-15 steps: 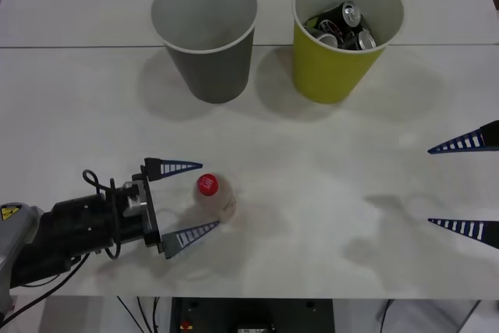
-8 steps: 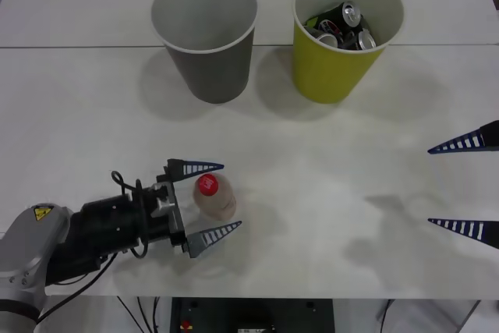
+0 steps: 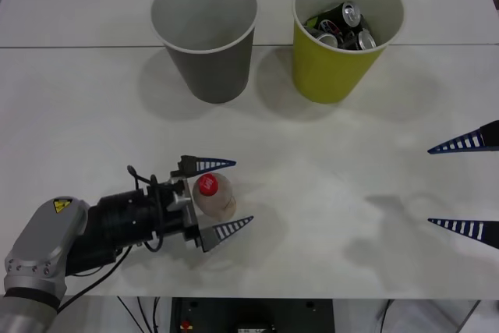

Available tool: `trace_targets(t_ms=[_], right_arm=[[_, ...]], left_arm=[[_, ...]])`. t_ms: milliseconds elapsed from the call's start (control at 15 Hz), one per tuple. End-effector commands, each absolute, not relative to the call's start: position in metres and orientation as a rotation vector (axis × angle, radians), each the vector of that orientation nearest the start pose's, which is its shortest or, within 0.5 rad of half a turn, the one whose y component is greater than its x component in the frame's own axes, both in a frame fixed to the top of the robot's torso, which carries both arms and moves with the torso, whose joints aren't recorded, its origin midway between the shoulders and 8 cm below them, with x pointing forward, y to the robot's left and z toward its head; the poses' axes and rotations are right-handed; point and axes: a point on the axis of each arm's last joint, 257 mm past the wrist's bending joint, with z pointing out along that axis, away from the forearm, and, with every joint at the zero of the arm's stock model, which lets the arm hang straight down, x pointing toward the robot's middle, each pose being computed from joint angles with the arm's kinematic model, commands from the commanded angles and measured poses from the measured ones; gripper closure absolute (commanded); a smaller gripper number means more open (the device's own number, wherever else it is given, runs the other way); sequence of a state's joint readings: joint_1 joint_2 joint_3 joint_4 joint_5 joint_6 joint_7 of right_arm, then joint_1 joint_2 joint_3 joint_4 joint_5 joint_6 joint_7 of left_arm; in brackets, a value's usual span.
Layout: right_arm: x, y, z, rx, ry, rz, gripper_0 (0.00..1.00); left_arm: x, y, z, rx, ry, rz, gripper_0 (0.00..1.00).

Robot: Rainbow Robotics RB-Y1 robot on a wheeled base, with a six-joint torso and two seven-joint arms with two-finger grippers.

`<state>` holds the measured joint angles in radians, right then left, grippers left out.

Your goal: Put the can into the green bin and the plastic bottle into the gray bin

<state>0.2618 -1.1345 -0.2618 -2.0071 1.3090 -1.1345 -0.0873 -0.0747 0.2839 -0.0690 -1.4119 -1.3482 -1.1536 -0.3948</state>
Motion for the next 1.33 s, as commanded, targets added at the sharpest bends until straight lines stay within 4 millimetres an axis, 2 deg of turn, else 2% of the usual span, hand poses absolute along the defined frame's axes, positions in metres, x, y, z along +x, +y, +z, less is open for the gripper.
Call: trace_targets(t_ms=[67,133,200,267,667,933,1333], right_arm=[[0.341,-0.286,-0.167,-1.634,1.596,0.209,0.00],[0.341,-0.286,-0.167,-1.634,1.596,0.209,0.00],[0.341,-0.286,-0.167,-1.634,1.596,0.209,0.00],[0.341,-0.286,-0.167,-1.634,1.596,0.209,0.00],[0.341,-0.286,-0.167,-1.634,1.596,0.209,0.00],[0.341,-0.286,-0.167,-1.634,1.596,0.209,0.00],[0.341,-0.286,-0.167,-1.634,1.596,0.209,0.00]], left_arm=[[0.395,0.052,-0.264,1.192,1.237,-0.660,0.61],[0.395,0.051,-0.264,1.188,1.237,-0.664,0.84],[0.394,0.052,-0.265,1.188,1.243,-0.666,0.95],[0.394,0.052,-0.265,1.189,1.244,-0.668,1.00],[0.393,0.051,-0.264,1.181,1.252,-0.685,1.00],[0.395,0.059,-0.248,1.175,1.271,-0.708,1.00],[0.405,0.101,-0.219,1.148,1.440,-0.725,1.00]])
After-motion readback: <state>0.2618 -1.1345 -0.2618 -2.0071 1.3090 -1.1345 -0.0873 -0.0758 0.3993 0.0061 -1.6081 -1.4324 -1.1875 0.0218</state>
